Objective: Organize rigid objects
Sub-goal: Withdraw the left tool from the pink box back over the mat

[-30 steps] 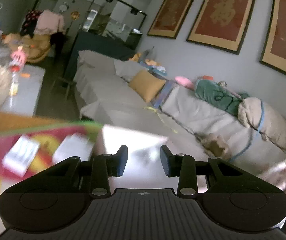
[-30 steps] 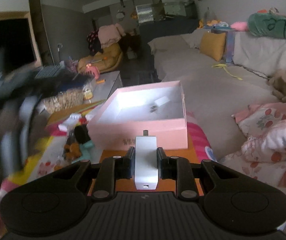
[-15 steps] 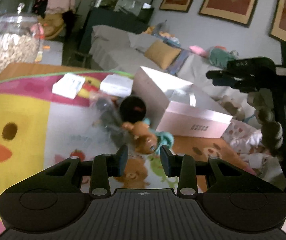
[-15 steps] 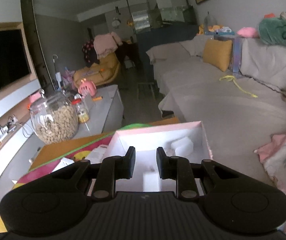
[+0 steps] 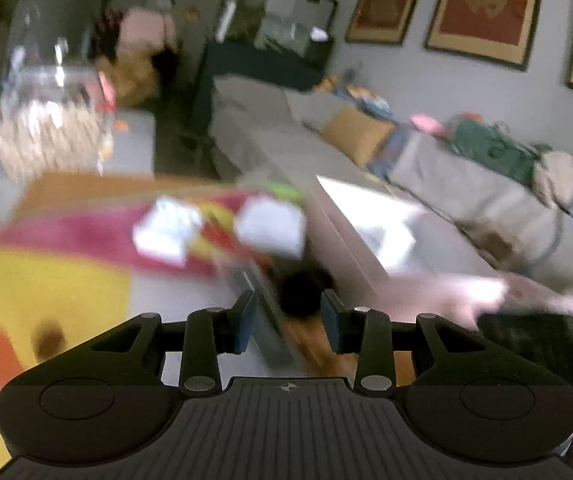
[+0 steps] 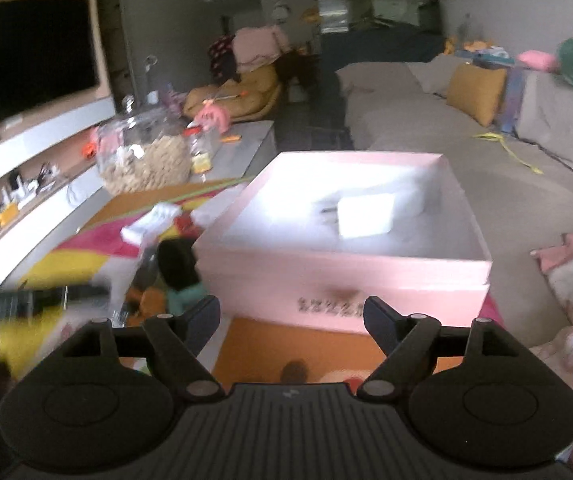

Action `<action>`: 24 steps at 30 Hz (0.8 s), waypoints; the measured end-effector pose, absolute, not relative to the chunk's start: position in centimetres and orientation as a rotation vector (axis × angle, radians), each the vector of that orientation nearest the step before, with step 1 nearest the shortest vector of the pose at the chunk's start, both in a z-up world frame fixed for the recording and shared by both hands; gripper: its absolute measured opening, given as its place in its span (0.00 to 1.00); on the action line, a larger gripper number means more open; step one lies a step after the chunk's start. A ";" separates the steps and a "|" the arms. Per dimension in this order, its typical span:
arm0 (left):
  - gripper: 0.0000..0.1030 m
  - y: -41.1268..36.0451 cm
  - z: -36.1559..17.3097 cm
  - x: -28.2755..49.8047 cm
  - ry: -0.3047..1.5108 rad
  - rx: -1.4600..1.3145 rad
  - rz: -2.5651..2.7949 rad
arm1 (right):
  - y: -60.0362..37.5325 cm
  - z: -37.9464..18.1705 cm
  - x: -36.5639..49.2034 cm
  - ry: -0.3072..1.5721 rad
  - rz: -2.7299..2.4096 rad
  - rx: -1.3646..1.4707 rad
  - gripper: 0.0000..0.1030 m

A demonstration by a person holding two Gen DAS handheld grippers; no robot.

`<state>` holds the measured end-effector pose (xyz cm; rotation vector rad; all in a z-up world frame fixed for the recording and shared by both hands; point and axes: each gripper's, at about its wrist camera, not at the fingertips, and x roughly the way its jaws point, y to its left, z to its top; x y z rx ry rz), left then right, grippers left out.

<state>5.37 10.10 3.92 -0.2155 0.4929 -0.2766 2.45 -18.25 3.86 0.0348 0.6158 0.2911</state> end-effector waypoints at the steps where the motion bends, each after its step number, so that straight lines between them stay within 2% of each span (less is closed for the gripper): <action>1: 0.38 10.5 4.4 6.5 0.484 -0.193 -0.252 | -18.0 3.5 2.2 0.619 0.295 0.025 0.77; 7: 0.38 11.5 4.8 14.3 0.536 -0.042 -0.155 | -16.9 1.0 1.7 0.675 0.309 -0.011 0.77; 12: 0.38 12.2 3.4 19.0 0.628 -0.078 -0.107 | -17.1 1.1 1.5 0.678 0.320 -0.015 0.77; 17: 0.38 12.3 2.1 20.1 0.683 -0.082 -0.098 | -17.5 1.0 1.7 0.693 0.327 0.009 0.77; 20: 0.39 11.9 1.8 19.8 0.665 -0.050 -0.095 | -17.5 1.0 1.9 0.702 0.327 0.012 0.77; 24: 0.38 11.2 3.5 20.2 0.576 -0.144 -0.131 | -17.3 1.1 2.0 0.711 0.321 0.001 0.77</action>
